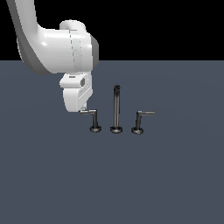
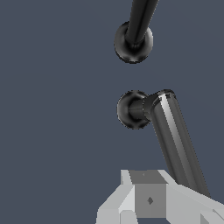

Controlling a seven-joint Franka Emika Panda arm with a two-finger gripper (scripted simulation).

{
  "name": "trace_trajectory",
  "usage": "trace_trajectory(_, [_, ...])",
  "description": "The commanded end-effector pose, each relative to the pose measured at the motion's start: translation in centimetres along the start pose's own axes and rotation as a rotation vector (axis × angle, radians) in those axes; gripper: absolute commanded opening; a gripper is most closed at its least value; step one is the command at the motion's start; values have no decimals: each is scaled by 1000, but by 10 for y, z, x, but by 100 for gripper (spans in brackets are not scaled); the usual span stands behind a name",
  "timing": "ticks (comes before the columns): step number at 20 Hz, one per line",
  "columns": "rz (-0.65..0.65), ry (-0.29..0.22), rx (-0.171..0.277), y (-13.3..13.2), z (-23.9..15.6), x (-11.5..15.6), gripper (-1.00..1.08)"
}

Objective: Turn on the faucet by rotating a designated handle.

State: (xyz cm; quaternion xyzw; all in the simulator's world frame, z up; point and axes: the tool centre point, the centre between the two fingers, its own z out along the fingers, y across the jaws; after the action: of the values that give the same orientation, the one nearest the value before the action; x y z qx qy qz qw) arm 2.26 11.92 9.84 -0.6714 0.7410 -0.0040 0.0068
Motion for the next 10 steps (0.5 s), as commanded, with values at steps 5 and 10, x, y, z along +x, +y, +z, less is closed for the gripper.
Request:
trace_trajectory(5, [-4,4,-11,24,0,4,-100])
trace_trajectory(10, [-7,4,-14,41,0,6,-100])
